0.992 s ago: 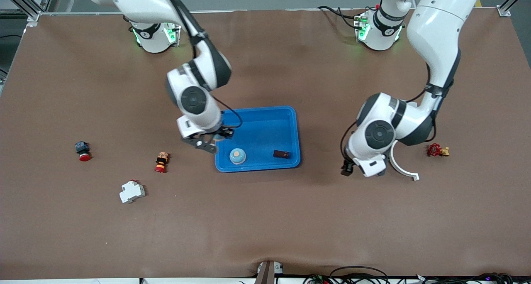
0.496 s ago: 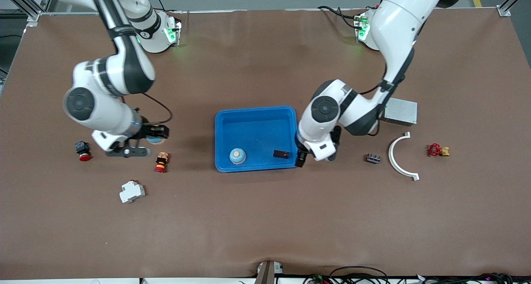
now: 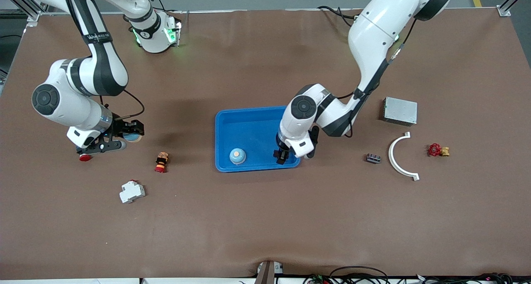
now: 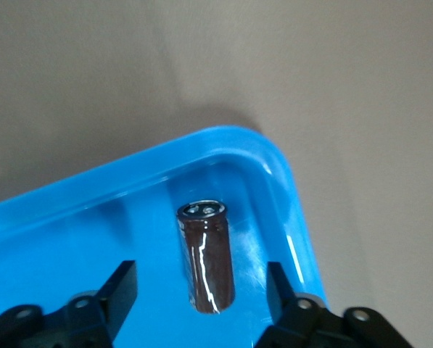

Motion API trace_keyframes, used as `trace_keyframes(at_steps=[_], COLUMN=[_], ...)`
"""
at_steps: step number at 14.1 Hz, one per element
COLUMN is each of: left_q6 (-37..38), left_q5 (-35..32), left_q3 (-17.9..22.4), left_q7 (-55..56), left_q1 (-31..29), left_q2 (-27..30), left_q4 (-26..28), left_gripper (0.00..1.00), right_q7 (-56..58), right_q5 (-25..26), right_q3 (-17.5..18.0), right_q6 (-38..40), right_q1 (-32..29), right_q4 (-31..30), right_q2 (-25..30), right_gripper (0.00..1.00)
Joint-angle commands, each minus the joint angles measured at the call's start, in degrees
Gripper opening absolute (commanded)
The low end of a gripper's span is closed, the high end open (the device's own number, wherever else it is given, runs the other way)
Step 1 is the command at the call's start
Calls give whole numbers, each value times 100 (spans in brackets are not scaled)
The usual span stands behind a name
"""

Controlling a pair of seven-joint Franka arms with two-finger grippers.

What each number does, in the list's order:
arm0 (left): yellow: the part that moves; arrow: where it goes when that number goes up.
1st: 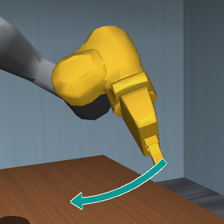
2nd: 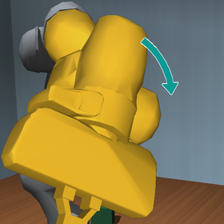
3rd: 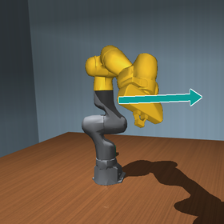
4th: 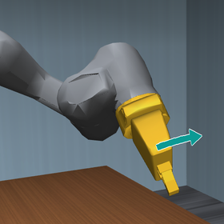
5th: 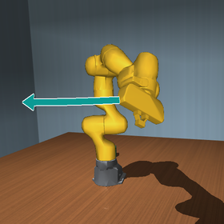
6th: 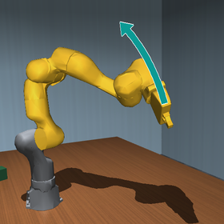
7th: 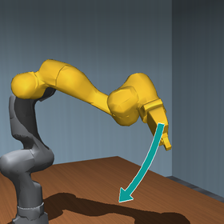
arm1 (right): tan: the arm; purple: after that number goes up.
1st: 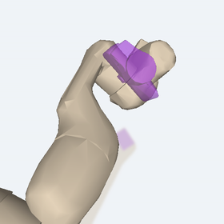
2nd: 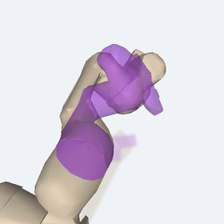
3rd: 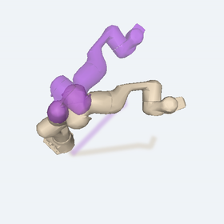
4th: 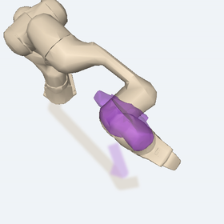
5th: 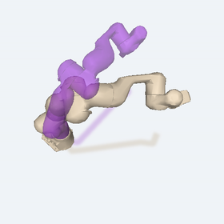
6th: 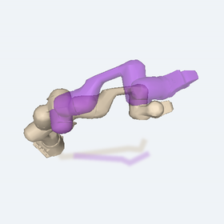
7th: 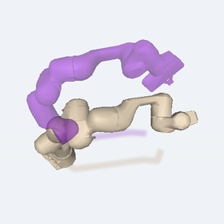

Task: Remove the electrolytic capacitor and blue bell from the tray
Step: 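Release the capacitor, grasp the second capacitor while the right gripper carries the bell, then carry the capacitor to the arc while the right gripper sets the bell down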

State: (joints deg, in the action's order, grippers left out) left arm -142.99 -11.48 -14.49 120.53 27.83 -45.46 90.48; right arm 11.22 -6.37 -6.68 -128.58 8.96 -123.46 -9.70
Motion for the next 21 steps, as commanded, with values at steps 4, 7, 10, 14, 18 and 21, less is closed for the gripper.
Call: trace_keyframes(at_steps=[4, 7, 10, 14, 18, 21], left_q6=[-176, -89, 445, 1570, 2336, 2574], left_q5=[-21, -21, -30, 67, 286, 506], left_q3=[236, 236, 236, 175, 122, 52], left_q7=[138, 138, 42, -1098, -2645, -3980], left_q1=[188, 153, -39, -576, -1313, -2033], left_q2=[-174, -25, 492, 1222, 1794, 2172], left_q4=[-136, -144, -136, -65, 294, 707], left_gripper=[29, 0, 0, 0, 0, 0], right_q7=[443, 574, 574, 548, 566, 880], right_q5=[688, 707, 672, 479, 391, -11], right_q3=[105, 114, 123, 141, 149, 167], right_q6=[-1246, -1758, -1785, -1785, -1706, -1715], right_q1=[-404, -640, -764, -808, -878, -931], right_q4=[-555, -688, -670, -530, -407, -214], right_q2=[21, -339, -585, -919, -1034, -1288], right_gripper=[0, 0, 0, 0, 0, 0])
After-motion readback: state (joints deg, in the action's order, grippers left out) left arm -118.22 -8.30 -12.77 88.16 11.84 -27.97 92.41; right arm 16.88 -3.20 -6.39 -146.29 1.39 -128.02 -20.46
